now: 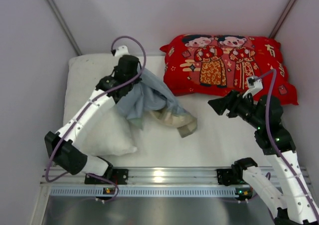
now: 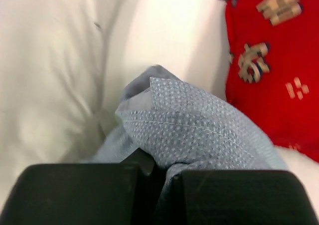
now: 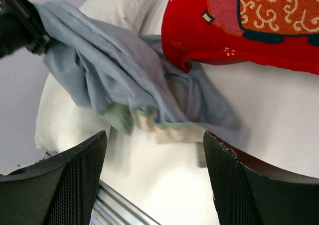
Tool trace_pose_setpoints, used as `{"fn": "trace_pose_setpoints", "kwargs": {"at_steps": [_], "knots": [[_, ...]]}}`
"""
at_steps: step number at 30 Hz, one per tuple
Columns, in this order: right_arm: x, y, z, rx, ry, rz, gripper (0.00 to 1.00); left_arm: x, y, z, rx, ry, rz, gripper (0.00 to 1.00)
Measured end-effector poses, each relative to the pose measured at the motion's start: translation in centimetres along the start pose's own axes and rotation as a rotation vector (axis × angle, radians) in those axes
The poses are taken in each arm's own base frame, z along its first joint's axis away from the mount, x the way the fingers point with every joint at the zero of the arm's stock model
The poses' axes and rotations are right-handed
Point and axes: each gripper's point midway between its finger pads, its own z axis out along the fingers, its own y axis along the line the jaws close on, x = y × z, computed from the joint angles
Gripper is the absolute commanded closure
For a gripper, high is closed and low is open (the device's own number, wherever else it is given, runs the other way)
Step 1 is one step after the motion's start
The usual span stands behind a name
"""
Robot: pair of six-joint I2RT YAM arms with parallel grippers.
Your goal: Remove the pillowcase from the pillow
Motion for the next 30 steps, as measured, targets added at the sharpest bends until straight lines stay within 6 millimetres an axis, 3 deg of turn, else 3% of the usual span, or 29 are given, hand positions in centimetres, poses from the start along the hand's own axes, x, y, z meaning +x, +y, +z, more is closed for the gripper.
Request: {"fn": "trace_pose_setpoints", "kwargs": {"at_steps": [3,7,11,14,16,19,22,24,26,30], "knots": [[0.2,-0.1,0.2,0.0,0.009,0.003,0.26,-4.1,2.8,1.6,-0.052,-0.021,-0.024,1.0],[0.4,-0.3,0.6,0.005,0.021,0.008,0.25,-8.2,4.5,3.6,-0.067,-0.024,-0.028,1.0],[0.4,-0.6,1.1,0.01,0.029,0.013,0.25,-12.2,3.8,5.8,-0.012,-0.051,-0.044,1.0],[0.5,-0.8,1.5,0.017,0.04,0.02,0.26,-12.8,2.4,8.1,0.046,-0.034,-0.047,1.0],[0.6,-1.0,1.9,0.021,0.047,0.025,0.26,-11.5,1.2,10.3,0.091,0.016,-0.044,1.0],[1.1,-1.6,2.6,0.034,0.068,0.035,0.26,-6.9,0.1,13.5,0.14,0.138,-0.044,1.0],[1.8,-2.3,3.4,0.056,0.102,0.049,0.26,0.6,1.1,15.9,0.115,0.302,-0.041,1.0],[2.1,-2.8,3.9,0.069,0.121,0.057,0.26,5.3,2.4,16.2,0.081,0.404,-0.036,1.0],[2.4,-3.1,4.3,0.077,0.136,0.06,0.26,8.8,3.9,15.9,0.039,0.482,-0.029,1.0],[2.7,-3.5,4.6,0.097,0.145,0.047,0.26,9.8,4.5,16.0,0.018,0.495,-0.026,0.99]]}}
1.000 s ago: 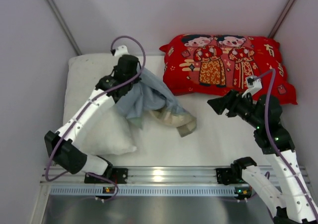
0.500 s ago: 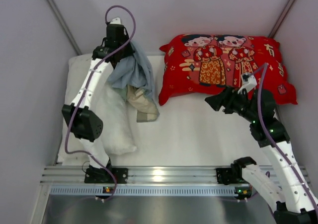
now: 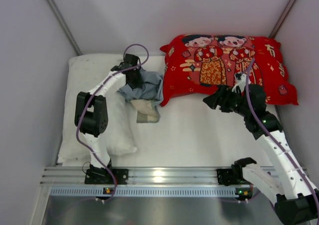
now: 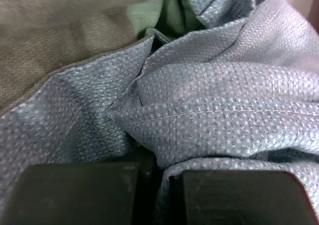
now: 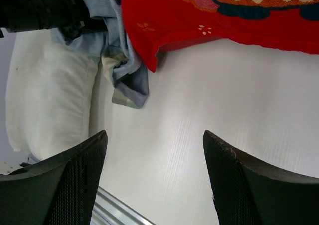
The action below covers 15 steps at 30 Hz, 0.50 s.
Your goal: Remove the pillowcase from the pillow
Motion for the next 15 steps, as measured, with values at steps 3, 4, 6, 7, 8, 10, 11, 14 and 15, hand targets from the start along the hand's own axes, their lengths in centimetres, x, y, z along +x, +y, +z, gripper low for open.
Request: {"fn": "trace_pose_setpoints", "kwargs": {"at_steps": [3,4,6,7,8,10,11,14,15], "knots": [[0.0,-0.8,0.3,0.041,-0.001,-0.013,0.25,-0.5,0.0,-0.1,-0.003,-0.021,0.004,0.49],[0.1,-1.1,0.4,0.058,0.003,-0.015,0.24,-0.6,0.1,-0.2,-0.005,-0.025,0.01,0.36],[0.3,-2.1,0.9,0.108,0.025,-0.021,0.21,-0.9,0.1,-0.8,-0.007,-0.041,0.003,0.12],[0.5,-2.5,1.3,0.129,0.039,-0.023,0.21,-1.1,0.1,-1.3,-0.008,-0.054,-0.005,0.01],[0.8,-3.0,1.9,0.149,0.058,-0.025,0.21,-1.3,0.1,-2.0,-0.008,-0.068,-0.01,0.01],[1.7,-3.9,3.0,0.182,0.102,-0.028,0.2,-1.8,-0.1,-4.1,0.003,-0.107,-0.024,0.01],[2.3,-4.4,3.6,0.196,0.132,-0.025,0.2,-2.1,-0.3,-5.4,0.011,-0.132,-0.025,0.01],[5.2,-5.4,5.6,0.209,0.218,-0.021,0.2,-2.7,-1.5,-10.7,0.063,-0.23,-0.023,0.01],[6.7,-5.7,6.2,0.207,0.257,-0.023,0.2,-2.8,-2.1,-12.6,0.083,-0.267,-0.019,0.01]]}}
